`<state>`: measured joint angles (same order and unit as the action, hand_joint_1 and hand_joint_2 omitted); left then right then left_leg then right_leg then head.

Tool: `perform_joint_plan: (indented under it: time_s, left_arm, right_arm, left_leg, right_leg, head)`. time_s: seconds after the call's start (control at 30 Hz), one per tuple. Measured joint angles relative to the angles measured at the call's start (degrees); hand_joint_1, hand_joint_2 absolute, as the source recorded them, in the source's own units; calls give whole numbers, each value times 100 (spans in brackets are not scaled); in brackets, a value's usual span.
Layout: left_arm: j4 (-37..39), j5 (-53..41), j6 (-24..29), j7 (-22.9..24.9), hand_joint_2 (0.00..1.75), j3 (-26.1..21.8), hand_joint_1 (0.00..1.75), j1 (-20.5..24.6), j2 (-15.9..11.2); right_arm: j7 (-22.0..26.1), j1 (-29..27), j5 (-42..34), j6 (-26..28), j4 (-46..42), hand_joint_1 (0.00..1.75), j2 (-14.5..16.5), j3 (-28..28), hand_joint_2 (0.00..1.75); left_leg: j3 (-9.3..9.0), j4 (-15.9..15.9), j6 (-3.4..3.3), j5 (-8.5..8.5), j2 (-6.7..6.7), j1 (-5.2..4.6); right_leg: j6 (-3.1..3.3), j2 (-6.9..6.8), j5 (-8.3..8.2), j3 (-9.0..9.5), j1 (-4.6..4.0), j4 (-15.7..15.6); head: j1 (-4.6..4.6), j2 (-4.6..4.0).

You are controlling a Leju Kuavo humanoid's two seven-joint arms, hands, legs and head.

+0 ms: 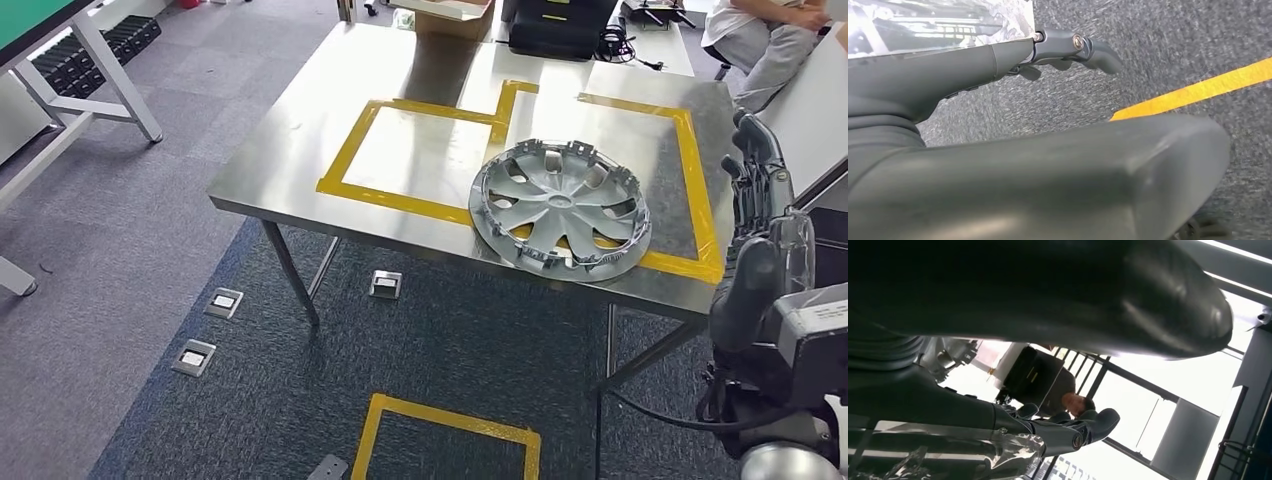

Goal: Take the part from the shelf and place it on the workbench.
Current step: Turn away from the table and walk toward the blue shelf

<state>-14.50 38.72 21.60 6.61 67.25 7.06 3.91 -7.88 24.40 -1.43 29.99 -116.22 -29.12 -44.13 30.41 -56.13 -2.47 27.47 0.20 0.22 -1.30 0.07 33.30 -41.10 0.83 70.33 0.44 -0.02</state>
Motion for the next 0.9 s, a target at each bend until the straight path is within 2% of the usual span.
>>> perform_joint_plan:
  time_s: [0.03, 0.07, 0.1, 0.13, 0.17, 0.2, 0.23, 0.27, 0.33, 0.37, 0.4, 0.43, 0.47, 0.5, 0.53, 0.57, 0.6, 0.63, 0.67, 0.7, 0.73, 0.77, 0.83, 0.87, 0.9]
  left_arm:
    - [-2, 11, 1, -4, 0, 2, 0, 1, 1]
    - [-3, 21, 2, -9, 0, 2, 0, 1, 1]
    - [-4, 30, 2, -14, 0, 2, 0, 1, 1]
    - [-6, 40, 2, -17, 0, 2, 0, 2, 3]
    - [-10, 51, 3, -21, 0, 2, 0, 3, 6]
    - [-14, 61, 6, -22, 0, 1, 0, 5, 10]
    - [-18, 68, 9, -27, 0, 0, 0, 6, 14]
    - [-21, 72, 10, -31, 0, 1, 0, 8, 18]
    - [-25, 72, 9, -38, 0, 2, 0, 8, 24]
    - [-27, 72, 9, -38, 0, 2, 0, 8, 26]
    - [-27, 72, 9, -38, 0, 2, 0, 7, 26]
    - [-27, 72, 10, -38, 0, 2, 0, 8, 26]
    - [-27, 73, 10, -38, 0, 2, 0, 8, 25]
    - [-27, 73, 10, -38, 0, 2, 0, 10, 25]
    - [-27, 73, 10, -38, 0, 2, 0, 11, 23]
    - [-28, 72, 10, -38, 0, 2, 0, 12, 21]
    - [-28, 72, 10, -38, 0, 2, 0, 14, 20]
    - [-29, 71, 10, -38, 0, 2, 0, 18, 19]
    - [-30, 71, 10, -37, 0, 2, 0, 28, 18]
    - [-31, 71, 12, -37, 0, 2, 0, 41, 16]
    - [-32, 71, 13, -36, 0, 2, 0, 54, 14]
    - [-33, 71, 15, -36, 0, 2, 0, 65, 12]
    - [-34, 71, 16, -32, 0, 3, 0, 68, 8]
    - [-35, 71, 16, -27, 0, 3, 0, 69, 5]
    - [-36, 70, 15, -22, 0, 4, 0, 72, 3]
  right_arm:
    - [-4, -12, 4, -24, -5, 0, -12, 9, 0]
    - [-8, -15, 9, -48, -7, 0, -20, 14, 0]
    - [-10, -13, 15, -66, -8, 0, -24, 22, 0]
    - [-11, -7, 19, -84, -12, 0, -27, 36, 0]
    - [-13, 6, 23, -99, -20, 0, -28, 52, 0]
    - [-13, 18, 26, -112, -33, 0, -30, 72, 0]
    - [-14, 29, 27, -122, -46, 0, -34, 90, 0]
    - [-15, 44, 28, -128, -56, 0, -40, 103, 0]
    - [-17, 64, 29, -137, -66, 0, -52, 116, 0]
    - [-20, 74, 28, -139, -68, 0, -55, 118, 0]
    - [-22, 77, 28, -140, -70, 0, -56, 120, 0]
    - [-25, 81, 27, -142, -70, 0, -56, 121, 0]
    - [-27, 81, 27, -145, -70, 0, -55, 121, 0]
    - [-28, 80, 27, -149, -70, 0, -55, 122, 0]
    - [-30, 78, 26, -151, -69, 0, -55, 121, 0]
    - [-31, 77, 26, -153, -69, 0, -55, 120, 0]
    - [-33, 76, 25, -154, -69, 0, -55, 119, 0]
    - [-33, 76, 25, -154, -70, 0, -56, 119, 0]
    - [-34, 76, 25, -155, -71, 0, -56, 121, 0]
    - [-34, 77, 25, -157, -73, 0, -56, 125, 0]
    - [-33, 79, 25, -161, -74, 0, -56, 130, 0]
    - [-33, 81, 25, -166, -75, 0, -56, 134, 0]
    - [-33, 81, 25, -173, -75, 0, -57, 138, 0]
    - [-34, 81, 24, -173, -75, 0, -58, 139, 0]
    - [-35, 82, 23, -174, -74, 0, -60, 140, 0]
  left_leg:
    - [86, -14, -2, -55, 11, -6]
    - [180, -35, 1, -108, 18, -11]
    - [272, -60, 7, -157, 21, -16]
    - [358, -91, 17, -203, 19, -19]
    - [431, -123, 33, -242, 13, -28]
    - [484, -150, 54, -280, 6, -35]
    - [516, -164, 82, -323, -1, -36]
    - [540, -168, 116, -369, -4, -33]
    - [575, -169, 190, -423, -16, -19]
    - [613, -226, 225, -337, -20, -14]
    - [668, -374, 257, -145, -25, -8]
    - [744, -635, 286, 134, -26, 6]
    - [829, -985, 315, 423, -24, 18]
    - [893, -1352, 340, 637, -24, 30]
    - [906, -1628, 359, 714, -23, 38]
    - [847, -1747, 369, 658, -23, 41]
    - [706, -1673, 370, 510, -23, 42]
    - [476, -1416, 360, 347, -24, 43]
    - [200, -1035, 340, 286, -25, 39]
    - [-67, -639, 309, 300, -30, 30]
    - [-249, -342, 271, 349, -35, 17]
    - [-328, -170, 229, 406, -40, 0]
    - [-277, -110, 129, 334, -32, -10]
    - [-233, -94, 80, 272, -20, -7]
    - [-184, -77, 34, 198, -6, 2]
  right_leg:
    - [-10, 0, 42, -12, 0, 250]
    - [-11, 0, -44, 61, 0, 325]
    - [-3, 0, -203, 232, -1, 199]
    - [19, 0, -348, 499, -4, -110]
    - [52, 0, -392, 809, -14, -531]
    - [87, 0, -364, 1077, -25, -923]
    - [126, 2, -314, 1251, -41, -1203]
    - [160, 4, -266, 1322, -58, -1348]
    - [235, -4, -343, 1268, -62, -1386]
    - [275, -15, -395, 1227, -50, -1399]
    - [313, -27, -459, 1173, -35, -1409]
    - [339, -38, -521, 1111, -21, -1409]
    - [353, -38, -578, 1033, -19, -1399]
    - [354, -40, -635, 949, -19, -1382]
    - [348, -42, -693, 856, -19, -1361]
    - [337, -44, -748, 758, -18, -1336]
    - [323, -46, -798, 661, -15, -1304]
    - [307, -47, -845, 565, -13, -1266]
    - [284, -48, -887, 483, -16, -1229]
    - [258, -50, -927, 420, -22, -1198]
    - [227, -55, -974, 380, -26, -1183]
    - [192, -60, -1024, 359, -26, -1185]
    - [118, -62, -1117, 341, -10, -1218]
    - [86, -56, -1060, 313, -3, -1194]
    - [60, -49, -887, 264, 2, -1083]
  head:
    - [7, 0]
    - [13, 0]
    - [15, 0]
    - [16, 0]
    - [17, 0]
    - [10, 0]
    - [6, 0]
    - [4, 0]
    - [8, 0]
    - [6, 0]
    - [-7, 0]
    - [-20, 0]
    - [-37, 0]
    - [-49, 0]
    - [-55, 0]
    - [-60, 0]
    - [-67, 0]
    - [-74, 0]
    - [-82, 0]
    - [-87, 0]
    - [-90, 0]
    - [-94, 0]
    - [-91, 0]
    - [-88, 0]
    - [-71, 0]
